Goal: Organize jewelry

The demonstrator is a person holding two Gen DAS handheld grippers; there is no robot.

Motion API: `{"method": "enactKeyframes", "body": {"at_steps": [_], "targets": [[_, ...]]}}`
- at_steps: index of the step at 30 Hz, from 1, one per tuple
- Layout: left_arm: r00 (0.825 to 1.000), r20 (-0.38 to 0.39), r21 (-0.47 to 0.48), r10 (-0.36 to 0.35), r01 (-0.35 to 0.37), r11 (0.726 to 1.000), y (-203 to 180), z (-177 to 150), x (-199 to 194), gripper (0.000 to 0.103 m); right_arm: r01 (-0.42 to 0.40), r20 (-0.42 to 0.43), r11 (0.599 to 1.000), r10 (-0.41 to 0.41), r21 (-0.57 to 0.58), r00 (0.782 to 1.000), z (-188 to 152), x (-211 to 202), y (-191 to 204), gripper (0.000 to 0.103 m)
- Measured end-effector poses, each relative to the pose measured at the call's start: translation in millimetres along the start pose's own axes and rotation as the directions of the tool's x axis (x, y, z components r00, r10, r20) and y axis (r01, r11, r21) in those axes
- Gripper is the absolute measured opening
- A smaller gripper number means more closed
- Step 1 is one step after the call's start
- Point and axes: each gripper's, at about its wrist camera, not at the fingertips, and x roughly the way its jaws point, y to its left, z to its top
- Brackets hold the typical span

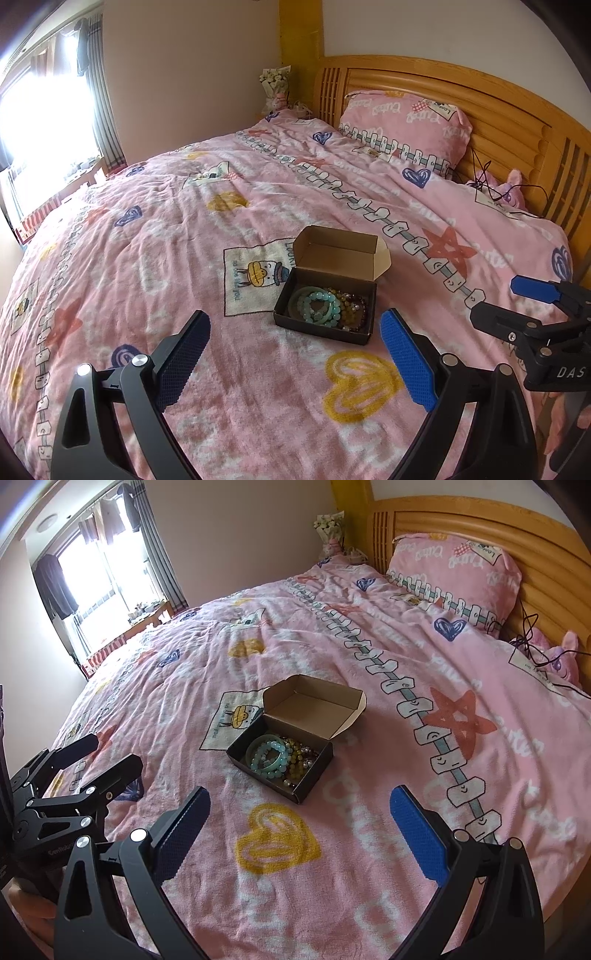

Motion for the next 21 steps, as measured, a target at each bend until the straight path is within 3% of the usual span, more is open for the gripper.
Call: {"method": "enactKeyframes", "body": {"at_steps": [21], "targets": [[1.000,0.011,-0.016,-0.016,0.016,1.000,2.2,0.8,-5.4,0.092,-0.001,0.011,1.000,0.000,0.014,1.000,-1.6,-4.1,-4.1,0.096]]}}
